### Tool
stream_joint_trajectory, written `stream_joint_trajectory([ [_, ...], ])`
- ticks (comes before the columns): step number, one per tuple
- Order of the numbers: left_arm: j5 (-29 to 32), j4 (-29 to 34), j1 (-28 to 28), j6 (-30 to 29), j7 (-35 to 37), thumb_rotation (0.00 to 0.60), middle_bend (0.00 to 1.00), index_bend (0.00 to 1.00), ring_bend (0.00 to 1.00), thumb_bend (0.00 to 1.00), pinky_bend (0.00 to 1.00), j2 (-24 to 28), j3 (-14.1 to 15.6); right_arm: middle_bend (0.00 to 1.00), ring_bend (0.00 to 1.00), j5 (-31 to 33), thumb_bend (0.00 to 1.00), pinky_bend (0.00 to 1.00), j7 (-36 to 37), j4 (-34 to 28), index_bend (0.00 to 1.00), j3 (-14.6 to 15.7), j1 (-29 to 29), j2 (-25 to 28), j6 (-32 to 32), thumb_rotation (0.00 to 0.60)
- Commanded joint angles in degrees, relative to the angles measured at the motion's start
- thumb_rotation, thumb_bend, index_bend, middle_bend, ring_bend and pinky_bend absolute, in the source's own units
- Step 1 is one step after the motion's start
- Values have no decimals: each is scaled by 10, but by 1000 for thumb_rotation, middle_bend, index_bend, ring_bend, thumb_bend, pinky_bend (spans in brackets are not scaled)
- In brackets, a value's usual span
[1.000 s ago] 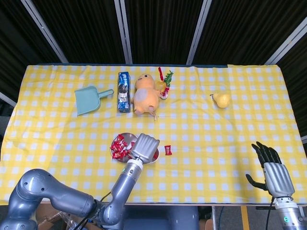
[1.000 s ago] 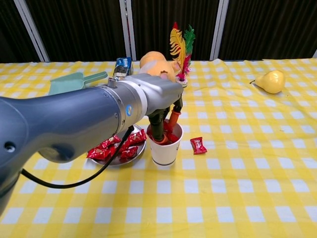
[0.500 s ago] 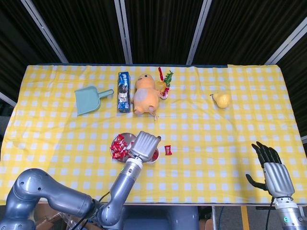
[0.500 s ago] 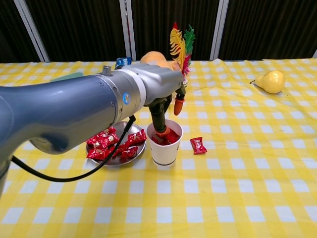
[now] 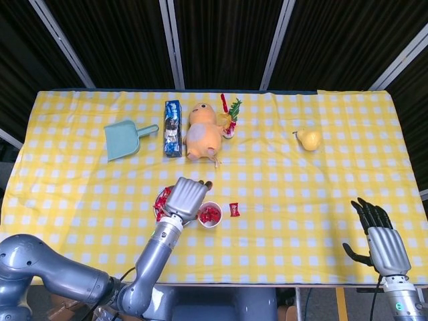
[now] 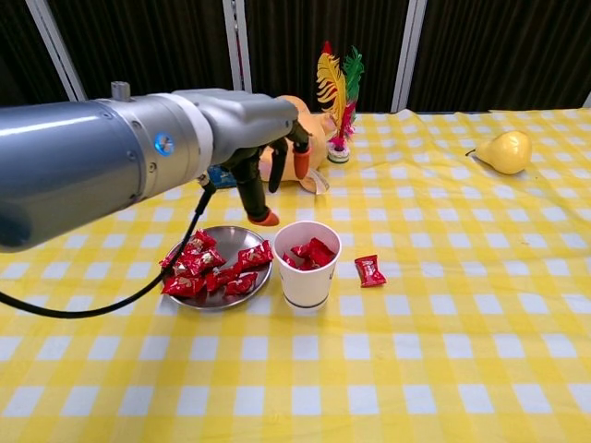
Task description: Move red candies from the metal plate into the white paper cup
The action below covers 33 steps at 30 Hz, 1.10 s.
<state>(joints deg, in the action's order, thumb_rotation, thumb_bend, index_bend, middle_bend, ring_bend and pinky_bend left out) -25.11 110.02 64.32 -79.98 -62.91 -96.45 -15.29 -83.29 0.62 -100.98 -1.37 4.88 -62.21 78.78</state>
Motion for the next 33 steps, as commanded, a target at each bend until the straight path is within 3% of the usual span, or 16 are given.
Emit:
stream_joint_trajectory([
  [1, 34, 17, -10, -5, -19, 600, 317, 255, 861, 197, 967, 23, 12, 0, 0, 0, 341, 0, 0, 0, 0, 0, 0, 0, 0, 600],
  [8, 66, 9, -25, 3, -14, 600, 302, 242, 862, 195, 966, 38, 34, 0, 0, 0, 341, 0, -3, 0, 0, 0, 0, -1, 0, 600],
  [16, 55, -47, -33, 34, 2, 600, 311, 254, 862, 196, 966, 7, 61, 0, 0, 2, 341, 0, -2, 0, 0, -1, 0, -1, 0, 600],
  [33, 42, -159, -27, 79, 16, 600, 305, 275, 862, 196, 966, -72, 60, 0, 0, 2, 341, 0, 3, -1, 0, 0, 1, 2, -4, 600],
])
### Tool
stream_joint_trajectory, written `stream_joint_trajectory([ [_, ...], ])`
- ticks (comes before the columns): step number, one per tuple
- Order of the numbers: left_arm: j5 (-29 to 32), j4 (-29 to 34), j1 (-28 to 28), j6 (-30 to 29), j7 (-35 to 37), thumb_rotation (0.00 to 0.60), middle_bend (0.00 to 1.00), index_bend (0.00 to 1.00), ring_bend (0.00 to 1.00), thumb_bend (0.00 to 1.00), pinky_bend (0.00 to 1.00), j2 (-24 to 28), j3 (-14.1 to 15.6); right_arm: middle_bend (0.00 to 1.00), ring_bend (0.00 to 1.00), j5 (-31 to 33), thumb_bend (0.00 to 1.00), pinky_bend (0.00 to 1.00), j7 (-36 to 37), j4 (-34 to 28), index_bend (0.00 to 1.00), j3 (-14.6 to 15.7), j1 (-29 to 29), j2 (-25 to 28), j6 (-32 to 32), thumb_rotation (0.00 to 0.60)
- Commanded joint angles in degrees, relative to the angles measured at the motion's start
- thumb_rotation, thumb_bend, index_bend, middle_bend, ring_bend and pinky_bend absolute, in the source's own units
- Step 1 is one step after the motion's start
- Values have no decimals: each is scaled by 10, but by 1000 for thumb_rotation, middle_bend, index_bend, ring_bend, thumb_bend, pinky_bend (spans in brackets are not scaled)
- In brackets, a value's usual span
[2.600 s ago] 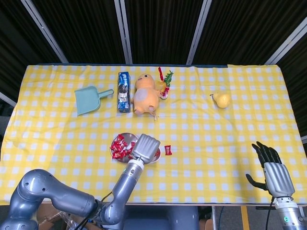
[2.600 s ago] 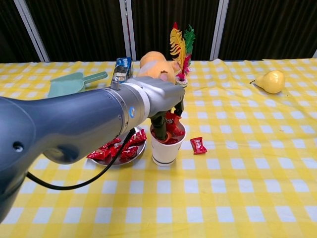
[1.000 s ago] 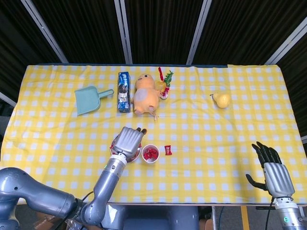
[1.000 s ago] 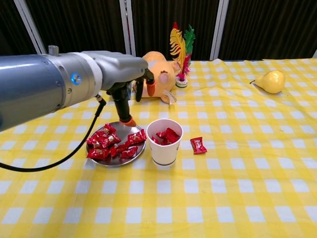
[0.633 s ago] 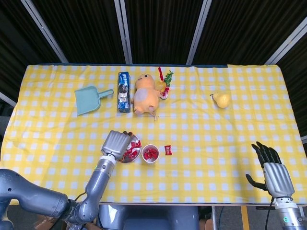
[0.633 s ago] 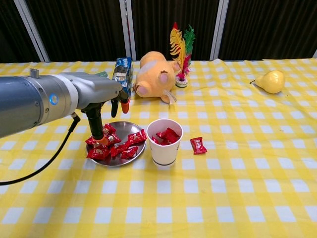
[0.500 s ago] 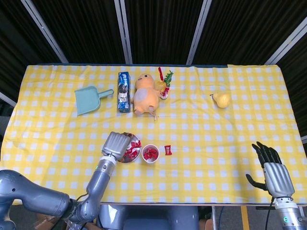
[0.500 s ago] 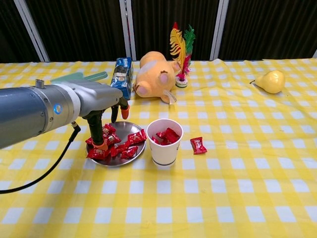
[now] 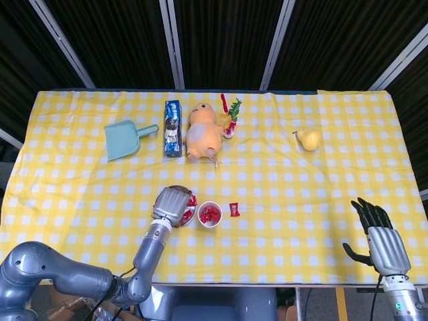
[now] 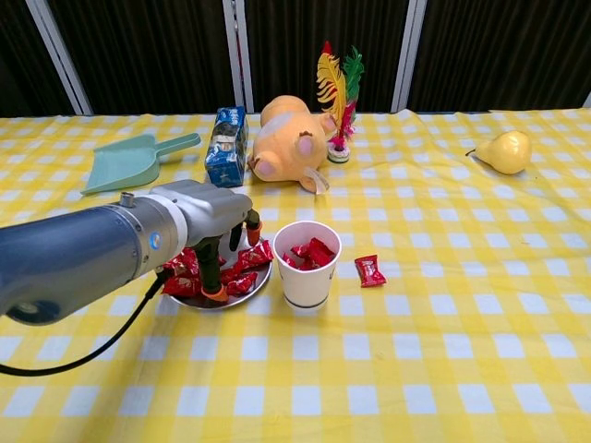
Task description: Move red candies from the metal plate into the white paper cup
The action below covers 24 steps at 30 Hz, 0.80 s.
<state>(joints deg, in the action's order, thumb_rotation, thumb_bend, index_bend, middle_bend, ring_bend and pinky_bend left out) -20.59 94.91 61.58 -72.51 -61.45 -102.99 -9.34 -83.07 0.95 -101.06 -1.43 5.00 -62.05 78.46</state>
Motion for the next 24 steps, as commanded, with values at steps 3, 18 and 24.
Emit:
stream_joint_trajectory([
  [3, -7, -22, 0, 10, 2, 600, 318, 310, 862, 195, 966, -17, 1, 0, 0, 0, 341, 0, 0, 0, 0, 0, 0, 0, -1, 600],
  [18, -43, -51, -18, 13, 13, 600, 592, 531, 870, 425, 971, -37, 19, 0, 0, 1, 341, 0, 0, -2, 0, 1, 0, 1, -2, 600],
  [24, -61, -40, -28, 5, 18, 600, 599, 536, 870, 427, 971, -27, 18, 0, 0, 0, 341, 0, 0, -4, 0, 2, -1, 1, -1, 600],
])
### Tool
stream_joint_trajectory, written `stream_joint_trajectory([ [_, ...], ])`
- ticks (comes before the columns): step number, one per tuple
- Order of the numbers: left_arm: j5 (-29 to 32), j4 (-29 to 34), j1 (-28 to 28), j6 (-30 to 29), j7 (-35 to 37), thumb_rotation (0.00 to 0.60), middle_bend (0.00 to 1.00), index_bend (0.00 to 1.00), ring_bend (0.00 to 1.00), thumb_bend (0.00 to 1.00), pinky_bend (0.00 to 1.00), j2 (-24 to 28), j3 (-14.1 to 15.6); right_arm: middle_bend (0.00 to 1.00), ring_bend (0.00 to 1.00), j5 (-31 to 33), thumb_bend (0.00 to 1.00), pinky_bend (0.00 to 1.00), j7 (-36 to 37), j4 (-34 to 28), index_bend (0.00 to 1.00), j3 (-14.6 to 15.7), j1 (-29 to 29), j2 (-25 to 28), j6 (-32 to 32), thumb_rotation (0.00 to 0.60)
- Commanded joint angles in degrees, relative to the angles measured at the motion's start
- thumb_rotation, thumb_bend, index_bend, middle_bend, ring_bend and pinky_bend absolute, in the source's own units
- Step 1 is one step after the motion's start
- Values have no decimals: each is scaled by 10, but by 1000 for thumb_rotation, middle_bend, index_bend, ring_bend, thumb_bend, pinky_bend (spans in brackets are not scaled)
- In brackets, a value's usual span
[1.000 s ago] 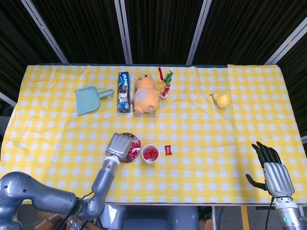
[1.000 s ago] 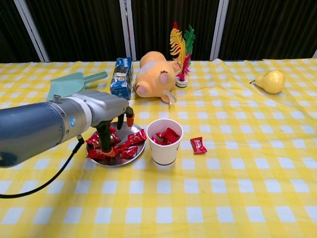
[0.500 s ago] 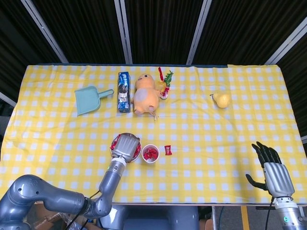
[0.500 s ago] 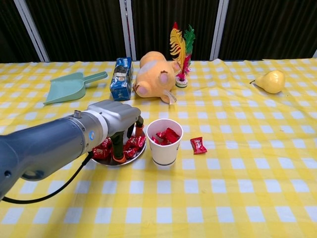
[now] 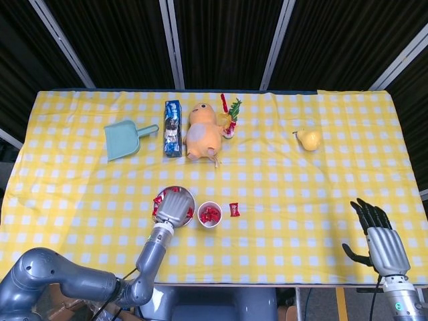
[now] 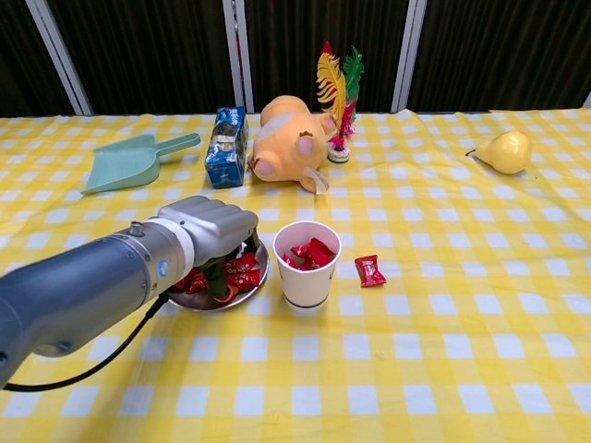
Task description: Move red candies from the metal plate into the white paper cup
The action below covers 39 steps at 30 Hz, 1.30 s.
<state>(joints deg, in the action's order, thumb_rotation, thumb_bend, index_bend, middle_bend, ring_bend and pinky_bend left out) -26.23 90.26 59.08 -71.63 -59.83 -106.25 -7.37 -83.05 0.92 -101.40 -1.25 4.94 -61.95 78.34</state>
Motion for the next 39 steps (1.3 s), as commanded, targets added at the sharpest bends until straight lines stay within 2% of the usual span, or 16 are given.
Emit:
stream_joint_trajectory([
  [1, -9, 13, -4, -7, 2, 600, 599, 536, 870, 427, 971, 10, -5, 0, 0, 1, 341, 0, 0, 0, 0, 0, 0, 0, 0, 600],
  [12, -28, 124, 3, -41, -28, 600, 598, 536, 870, 427, 971, 84, -40, 0, 0, 1, 342, 0, 0, -1, 0, 0, 0, 0, 0, 600],
  [19, -26, 176, 22, -51, -53, 600, 596, 534, 870, 427, 971, 105, -63, 0, 0, 0, 341, 0, 0, -2, 0, 0, 0, 0, 1, 600],
  [28, 2, 164, 57, -49, -74, 600, 586, 522, 870, 427, 971, 71, -81, 0, 0, 2, 341, 0, 3, -2, 0, 0, 0, 1, -1, 600],
  [39, 25, 120, 83, -42, -85, 600, 547, 489, 870, 415, 971, 23, -82, 0, 0, 3, 341, 0, 10, -2, 0, -1, 1, 4, -5, 600],
])
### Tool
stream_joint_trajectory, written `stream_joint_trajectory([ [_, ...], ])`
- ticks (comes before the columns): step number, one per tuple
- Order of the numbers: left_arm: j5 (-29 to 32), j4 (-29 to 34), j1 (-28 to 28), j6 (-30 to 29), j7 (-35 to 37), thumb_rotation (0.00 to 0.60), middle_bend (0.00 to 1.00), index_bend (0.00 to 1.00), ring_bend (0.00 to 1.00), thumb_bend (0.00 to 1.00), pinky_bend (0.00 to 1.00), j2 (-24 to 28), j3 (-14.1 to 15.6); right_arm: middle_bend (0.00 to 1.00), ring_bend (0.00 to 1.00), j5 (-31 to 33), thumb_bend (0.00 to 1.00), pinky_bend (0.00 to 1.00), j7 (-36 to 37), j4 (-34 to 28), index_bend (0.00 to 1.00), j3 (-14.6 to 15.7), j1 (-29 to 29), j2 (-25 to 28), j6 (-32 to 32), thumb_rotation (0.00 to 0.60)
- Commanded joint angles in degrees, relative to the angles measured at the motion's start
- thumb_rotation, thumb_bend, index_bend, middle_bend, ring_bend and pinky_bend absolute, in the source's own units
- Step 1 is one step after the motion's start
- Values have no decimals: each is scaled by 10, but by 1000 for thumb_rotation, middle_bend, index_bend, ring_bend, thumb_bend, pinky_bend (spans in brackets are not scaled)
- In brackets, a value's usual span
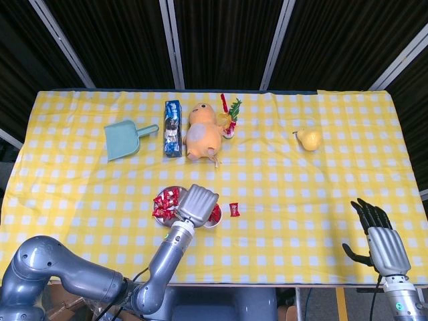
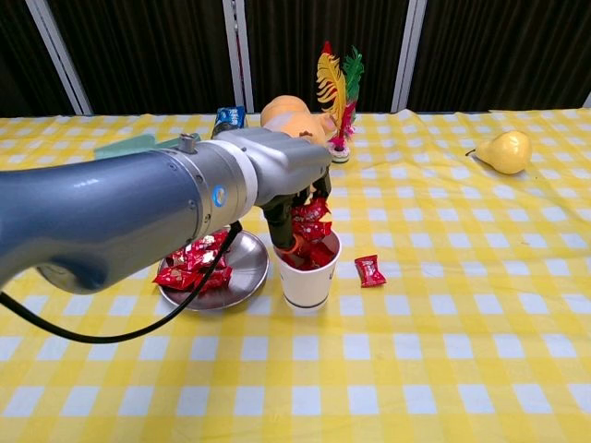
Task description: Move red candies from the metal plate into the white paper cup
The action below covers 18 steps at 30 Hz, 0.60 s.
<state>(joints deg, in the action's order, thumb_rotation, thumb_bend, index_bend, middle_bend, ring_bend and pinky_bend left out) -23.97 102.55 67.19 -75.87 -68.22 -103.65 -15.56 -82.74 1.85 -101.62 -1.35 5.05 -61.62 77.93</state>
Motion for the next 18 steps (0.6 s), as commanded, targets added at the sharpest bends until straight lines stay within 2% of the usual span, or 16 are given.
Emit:
stream_joint_trajectory([
  [1, 4, -3, 3, 1, -1, 600, 539, 487, 870, 406, 971, -5, 0, 0, 0, 0, 341, 0, 1, 0, 0, 0, 0, 1, -1, 600],
  [18, 15, 19, 10, -6, -6, 600, 521, 469, 869, 321, 971, 8, 0, 0, 0, 0, 341, 0, -3, -1, 0, 0, 0, 0, 0, 600],
])
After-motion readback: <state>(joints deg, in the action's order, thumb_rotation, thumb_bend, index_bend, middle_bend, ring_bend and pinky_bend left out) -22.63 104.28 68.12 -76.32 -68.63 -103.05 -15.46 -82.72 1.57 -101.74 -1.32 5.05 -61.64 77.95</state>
